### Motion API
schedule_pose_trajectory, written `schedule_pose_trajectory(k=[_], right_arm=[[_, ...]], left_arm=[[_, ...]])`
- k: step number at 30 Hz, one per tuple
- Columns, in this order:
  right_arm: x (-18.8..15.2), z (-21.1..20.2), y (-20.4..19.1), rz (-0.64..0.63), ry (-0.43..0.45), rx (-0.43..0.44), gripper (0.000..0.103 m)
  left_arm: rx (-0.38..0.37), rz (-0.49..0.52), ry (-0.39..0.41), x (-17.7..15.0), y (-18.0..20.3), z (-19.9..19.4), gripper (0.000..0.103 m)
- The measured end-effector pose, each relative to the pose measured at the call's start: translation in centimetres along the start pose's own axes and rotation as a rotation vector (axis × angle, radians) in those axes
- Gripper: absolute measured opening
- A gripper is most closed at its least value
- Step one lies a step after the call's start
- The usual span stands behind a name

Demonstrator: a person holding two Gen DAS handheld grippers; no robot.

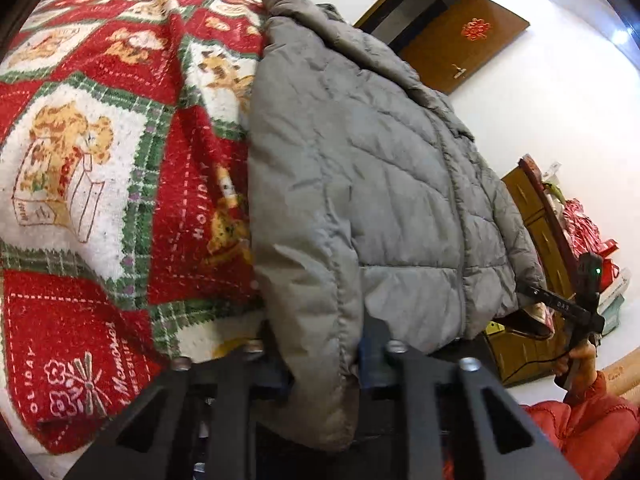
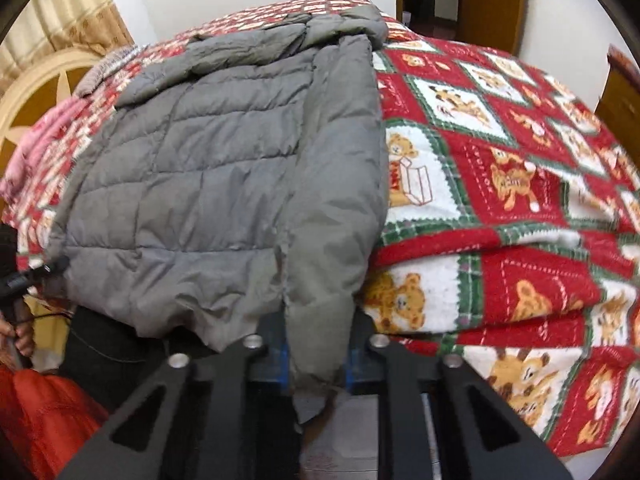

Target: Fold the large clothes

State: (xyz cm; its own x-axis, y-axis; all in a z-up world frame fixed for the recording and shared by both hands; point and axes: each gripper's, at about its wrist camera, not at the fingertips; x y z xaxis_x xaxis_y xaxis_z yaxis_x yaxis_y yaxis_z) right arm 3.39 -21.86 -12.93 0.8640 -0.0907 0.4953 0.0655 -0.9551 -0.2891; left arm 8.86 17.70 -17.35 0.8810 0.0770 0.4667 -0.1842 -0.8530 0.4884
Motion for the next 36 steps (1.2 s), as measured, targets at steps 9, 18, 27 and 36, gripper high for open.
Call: schedule_pose_trajectory(k=[9, 18, 27, 36], right_arm=[[0.2, -11.0, -0.8, 0.086, 0.289, 0.291, 0.016], [-0.9, -22.4, -1.3, 0.094, 0.536, 0.449, 0.016], [15.1, -19.0, 0.5, 0.144, 0.604, 0.422, 0.016], [27.9, -1.7, 4.9, 0.292, 0.451, 0.258, 0.016]], left_arm=[[-0.163, 0.165, 0.286, 2.0, 6.5, -10.4, 0.012], [-0.381, 0.193, 0.525, 3.5, 9.1, -20.3, 0.012], [-0.244, -0.139, 0.443, 17.8, 6.6, -15.8, 0.013], [0.110, -0.289, 0.295, 27.4, 2.8, -1.4, 0.013]])
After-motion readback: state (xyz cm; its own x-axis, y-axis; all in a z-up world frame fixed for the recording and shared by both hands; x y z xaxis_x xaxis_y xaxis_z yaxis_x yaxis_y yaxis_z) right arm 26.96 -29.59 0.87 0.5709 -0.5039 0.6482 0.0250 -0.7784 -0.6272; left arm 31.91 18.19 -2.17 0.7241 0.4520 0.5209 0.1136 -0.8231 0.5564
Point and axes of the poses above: each gripper's, at about its wrist camera, not at the fingertips, and z roughly the way its jaws point, y to its right, x to its top, and after that the axes turned 8 degrees about x, right-handed
